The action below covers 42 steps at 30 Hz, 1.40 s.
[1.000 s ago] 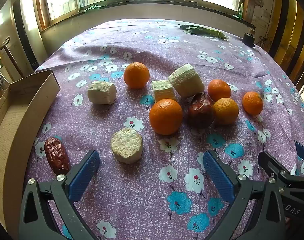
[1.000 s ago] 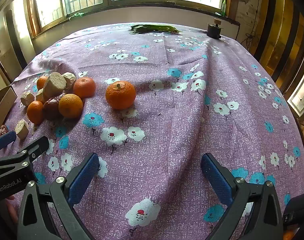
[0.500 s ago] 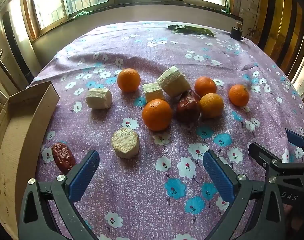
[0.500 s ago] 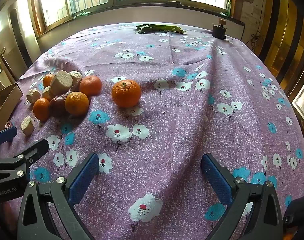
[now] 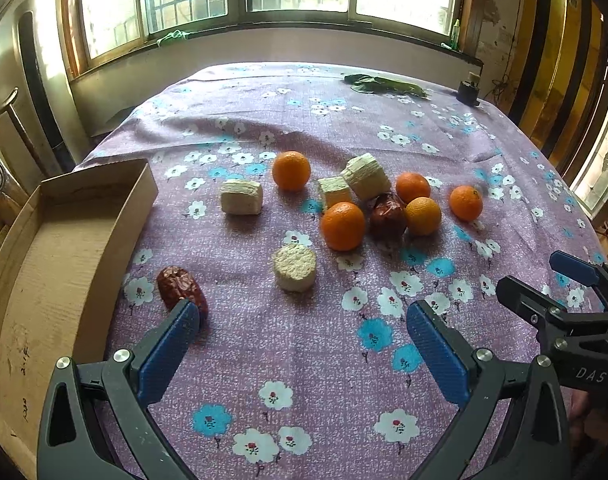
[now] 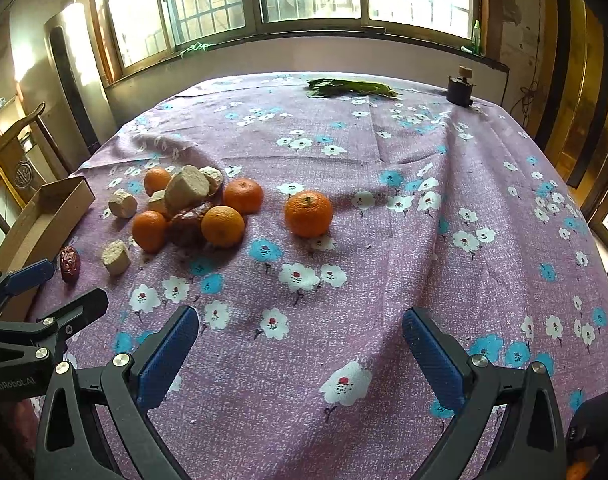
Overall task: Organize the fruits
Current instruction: 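Move the left tool toward the dried red date on the tablecloth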
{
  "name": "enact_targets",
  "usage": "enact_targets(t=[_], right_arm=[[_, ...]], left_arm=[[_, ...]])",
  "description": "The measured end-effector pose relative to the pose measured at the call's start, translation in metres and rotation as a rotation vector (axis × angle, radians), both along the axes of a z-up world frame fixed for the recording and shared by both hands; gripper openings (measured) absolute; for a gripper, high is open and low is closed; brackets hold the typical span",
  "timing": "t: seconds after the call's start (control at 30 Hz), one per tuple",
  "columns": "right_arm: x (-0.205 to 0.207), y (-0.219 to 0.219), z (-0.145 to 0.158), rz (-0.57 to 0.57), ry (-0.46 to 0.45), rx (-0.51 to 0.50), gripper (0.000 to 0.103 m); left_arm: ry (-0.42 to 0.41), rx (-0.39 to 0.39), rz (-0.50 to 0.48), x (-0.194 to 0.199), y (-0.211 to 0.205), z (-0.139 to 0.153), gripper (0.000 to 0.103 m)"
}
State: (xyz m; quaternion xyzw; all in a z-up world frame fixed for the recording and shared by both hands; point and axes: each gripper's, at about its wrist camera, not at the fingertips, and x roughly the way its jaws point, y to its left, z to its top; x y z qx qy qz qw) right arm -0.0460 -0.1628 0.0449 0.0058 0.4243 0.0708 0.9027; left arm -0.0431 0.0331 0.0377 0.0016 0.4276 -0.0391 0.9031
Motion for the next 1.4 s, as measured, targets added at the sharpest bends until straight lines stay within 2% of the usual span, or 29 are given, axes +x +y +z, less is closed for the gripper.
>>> enact_targets(t=[0.23, 0.6, 0.7, 1.2, 1.4], right_arm=[[-0.004, 0.008, 0.006, 0.012, -0.016, 0.019, 0.103], [-0.005, 0.030, 0.013, 0.078, -0.030, 0.015, 0.103], [-0.006, 0.034, 0.015, 0.091, -0.040, 0.023, 0.103], [-0.006, 0.036, 0.014, 0.122, -0.039, 0.042, 0.103], [-0.004, 0.034, 0.014, 0.128, -0.035, 0.051, 0.103]], left_arm=[[0.032, -0.051, 0.027, -0.009, 0.029, -0.007, 0.103], [0.051, -0.077, 0.107, -0.017, 0.077, -0.011, 0.103], [0.054, -0.087, 0.113, -0.014, 0.077, -0.010, 0.103], [0.024, -0.009, 0.144, 0.009, 0.059, -0.003, 0.103], [0.026, -0.009, 0.145, 0.015, 0.059, -0.003, 0.103]])
